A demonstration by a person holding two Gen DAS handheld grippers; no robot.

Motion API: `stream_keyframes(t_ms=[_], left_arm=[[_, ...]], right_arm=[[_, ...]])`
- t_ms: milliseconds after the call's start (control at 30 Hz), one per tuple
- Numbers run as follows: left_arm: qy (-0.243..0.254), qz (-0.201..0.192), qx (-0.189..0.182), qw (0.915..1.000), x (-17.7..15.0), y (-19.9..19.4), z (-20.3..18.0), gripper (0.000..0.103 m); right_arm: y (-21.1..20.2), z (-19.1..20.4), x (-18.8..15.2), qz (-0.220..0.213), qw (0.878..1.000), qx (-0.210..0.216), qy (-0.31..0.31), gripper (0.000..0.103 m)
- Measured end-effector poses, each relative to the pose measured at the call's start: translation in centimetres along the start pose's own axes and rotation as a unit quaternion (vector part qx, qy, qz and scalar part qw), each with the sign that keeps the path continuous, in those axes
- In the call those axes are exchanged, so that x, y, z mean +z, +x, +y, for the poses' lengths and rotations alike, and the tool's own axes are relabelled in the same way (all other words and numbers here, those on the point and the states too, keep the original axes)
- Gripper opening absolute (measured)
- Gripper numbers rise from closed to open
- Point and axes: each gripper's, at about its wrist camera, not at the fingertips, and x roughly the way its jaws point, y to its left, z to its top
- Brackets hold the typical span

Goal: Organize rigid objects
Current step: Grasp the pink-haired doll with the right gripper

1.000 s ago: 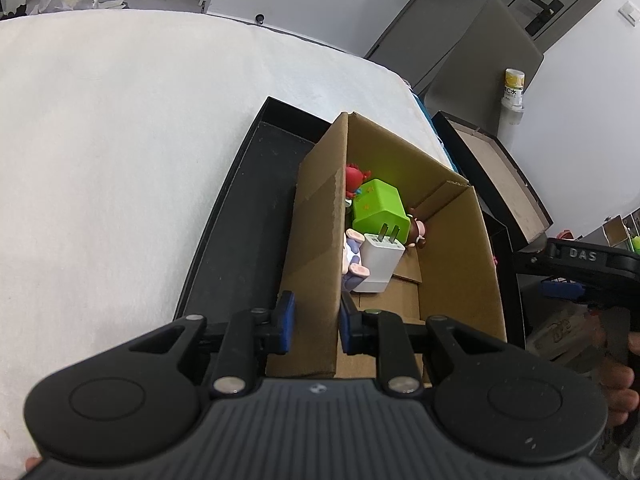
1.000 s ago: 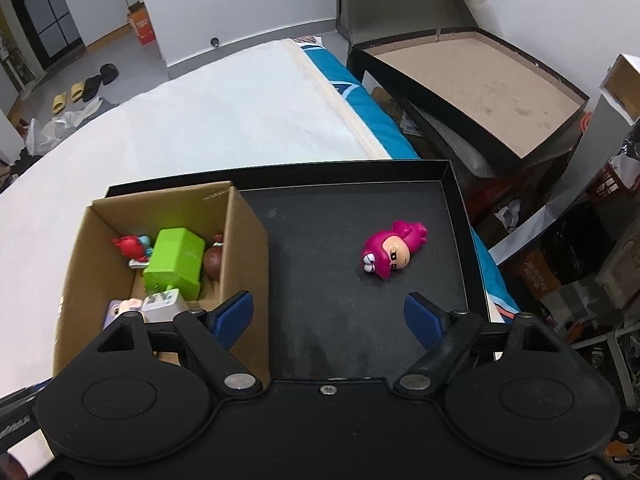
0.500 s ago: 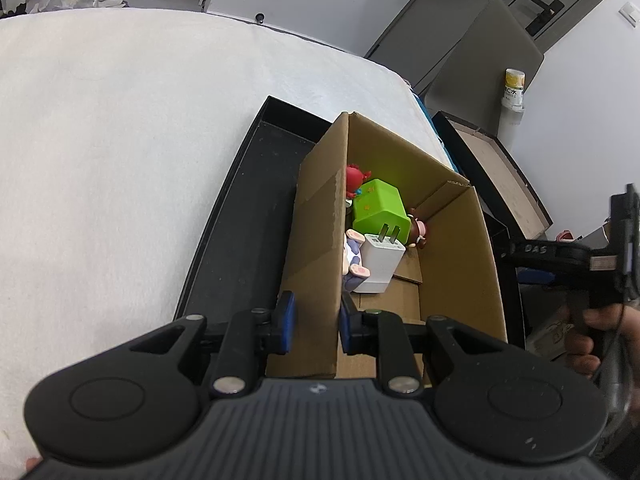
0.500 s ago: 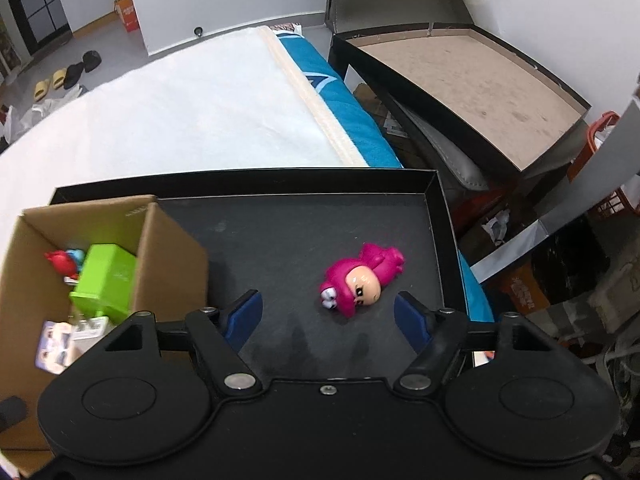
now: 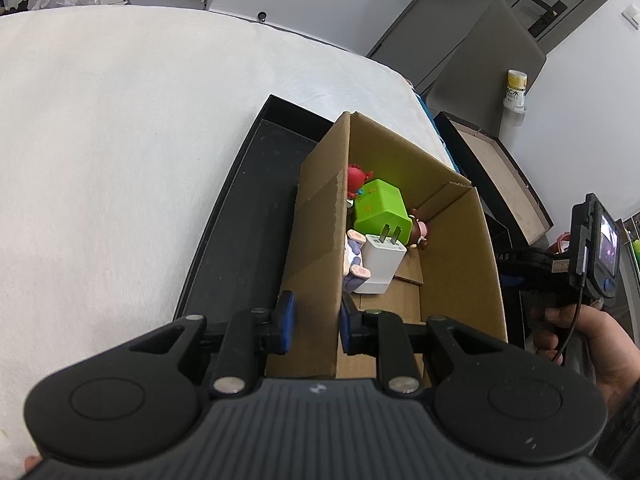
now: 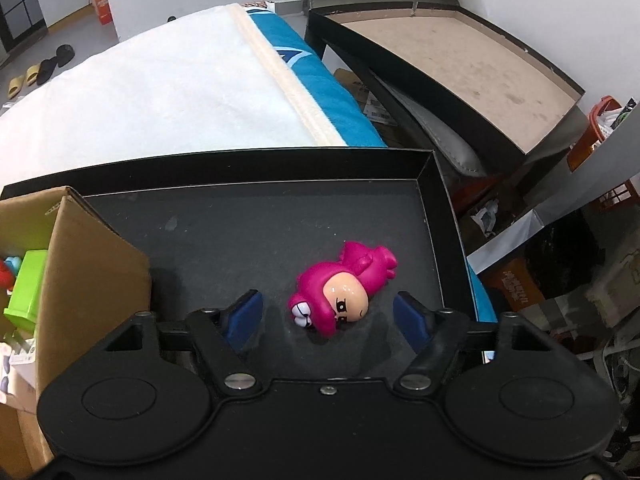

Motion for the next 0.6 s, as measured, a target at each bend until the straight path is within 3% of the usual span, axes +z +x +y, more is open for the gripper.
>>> stream_keyframes(t_ms=[100,600], left_arm=[[0.0,0.0,0.003,1.0,0.1,0.1,-0.1,0.021],[0.007,0.0,0.005,1.0,0.0,0.0,-0.2,0.021]], right_arm=[[0.3,-0.3,-0.2,0.022,1.0,-0.001,0.016,0.042],[-4.0,-0.1,-2.0,0.017,1.0,0.016,-0.012,0.042]])
